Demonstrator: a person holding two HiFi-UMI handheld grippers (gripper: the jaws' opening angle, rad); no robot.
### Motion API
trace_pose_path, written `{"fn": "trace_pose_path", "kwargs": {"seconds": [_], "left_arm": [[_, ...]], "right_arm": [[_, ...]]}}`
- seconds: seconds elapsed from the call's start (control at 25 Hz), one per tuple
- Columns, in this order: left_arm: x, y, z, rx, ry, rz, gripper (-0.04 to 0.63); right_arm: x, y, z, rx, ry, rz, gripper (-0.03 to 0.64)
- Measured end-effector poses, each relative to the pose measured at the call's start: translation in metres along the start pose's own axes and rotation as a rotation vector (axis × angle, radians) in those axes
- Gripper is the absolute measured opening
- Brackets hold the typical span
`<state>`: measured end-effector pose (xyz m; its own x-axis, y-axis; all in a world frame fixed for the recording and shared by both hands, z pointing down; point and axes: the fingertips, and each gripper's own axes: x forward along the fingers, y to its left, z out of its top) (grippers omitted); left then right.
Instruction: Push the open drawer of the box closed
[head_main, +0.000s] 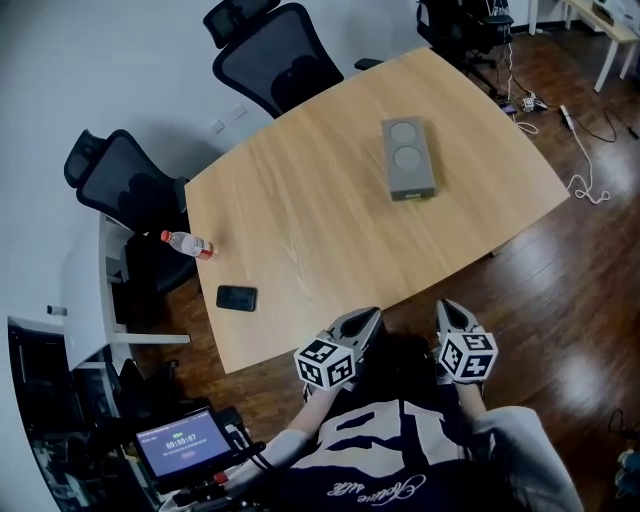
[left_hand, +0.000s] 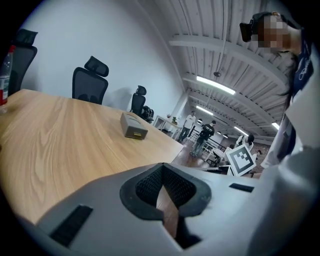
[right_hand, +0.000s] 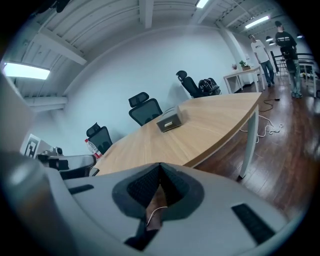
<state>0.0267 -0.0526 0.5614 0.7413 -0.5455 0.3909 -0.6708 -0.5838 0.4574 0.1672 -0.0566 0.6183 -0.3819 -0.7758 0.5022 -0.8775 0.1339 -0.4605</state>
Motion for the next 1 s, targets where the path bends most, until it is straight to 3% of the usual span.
{"fn": "trace_pose_path", "kwargs": {"seconds": [0.2,0.52,0.76,1.0], "left_arm": [[-0.01,0.001,-0.005,0.01,0.011,-0.005,0.0],[-0.021,-0.02,-0.007,0.065,0.031,-0.123,0.0],[-0.079,0.004,-0.008,0.095,0.003,-0.112,0.0],[-0.14,0.028,-0.02,0.066,-0.059,-0.122,0.0]], "right_arm": [[-0.008,0.002,-0.006,0.012,-0.026,-0.022,-0.002],[-0.026,0.005,-0.004,0.043,-0.108,-0.107,-0.002],[-0.035,0.062,-0.027,0.034,-0.13,-0.11,-0.002],[-0.042,0.128,-0.063,-0.009,-0.133,-0.095,-0.002]]}}
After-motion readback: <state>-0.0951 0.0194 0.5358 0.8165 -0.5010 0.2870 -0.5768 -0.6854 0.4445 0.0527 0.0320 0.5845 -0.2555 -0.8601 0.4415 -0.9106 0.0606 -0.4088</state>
